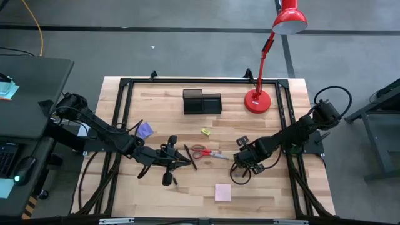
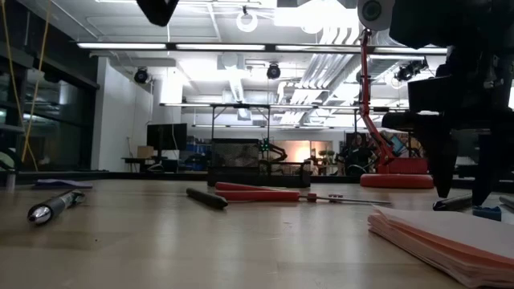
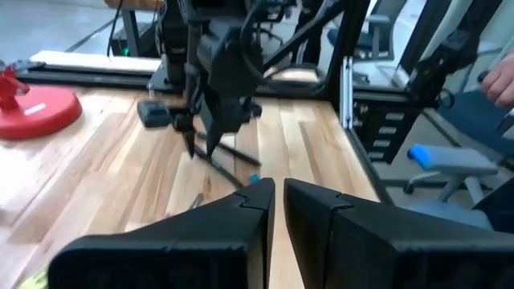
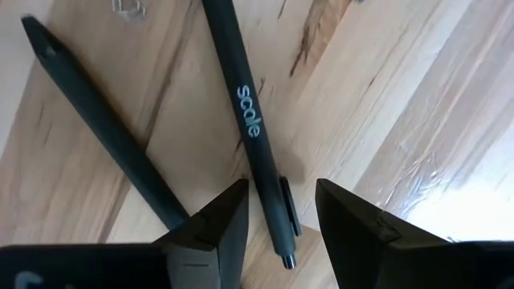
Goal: Pick and place office supplies into organizer
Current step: Put the middle black pen into the desk organizer
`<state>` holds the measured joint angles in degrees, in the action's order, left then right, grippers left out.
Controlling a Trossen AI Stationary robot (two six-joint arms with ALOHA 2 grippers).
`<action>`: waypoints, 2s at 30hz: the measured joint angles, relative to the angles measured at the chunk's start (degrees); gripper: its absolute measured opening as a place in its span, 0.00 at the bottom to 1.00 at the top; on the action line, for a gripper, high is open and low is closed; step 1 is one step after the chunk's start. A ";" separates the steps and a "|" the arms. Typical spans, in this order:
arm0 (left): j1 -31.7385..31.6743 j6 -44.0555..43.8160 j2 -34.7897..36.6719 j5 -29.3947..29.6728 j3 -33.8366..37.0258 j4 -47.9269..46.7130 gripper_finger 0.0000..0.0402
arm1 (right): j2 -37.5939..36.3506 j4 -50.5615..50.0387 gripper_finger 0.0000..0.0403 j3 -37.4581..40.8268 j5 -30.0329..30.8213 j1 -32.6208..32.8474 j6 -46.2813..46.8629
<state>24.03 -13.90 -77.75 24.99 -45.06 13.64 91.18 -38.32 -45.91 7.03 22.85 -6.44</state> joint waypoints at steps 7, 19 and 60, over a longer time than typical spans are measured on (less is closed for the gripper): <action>0.00 -0.05 -0.02 0.09 0.02 -0.05 0.06 | -0.02 -0.18 0.35 0.00 -1.40 -0.08 0.35; 0.00 -0.22 -0.02 0.09 0.02 0.06 0.06 | -0.04 0.42 0.17 0.00 -6.06 -1.62 0.05; 0.00 -5.62 -0.58 -0.77 0.00 -0.83 0.06 | -0.04 -9.14 0.06 -8.42 -2.78 3.18 4.89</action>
<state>24.03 -19.53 -78.33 24.22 -45.06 12.80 91.13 -47.47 -54.34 4.25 26.04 -1.54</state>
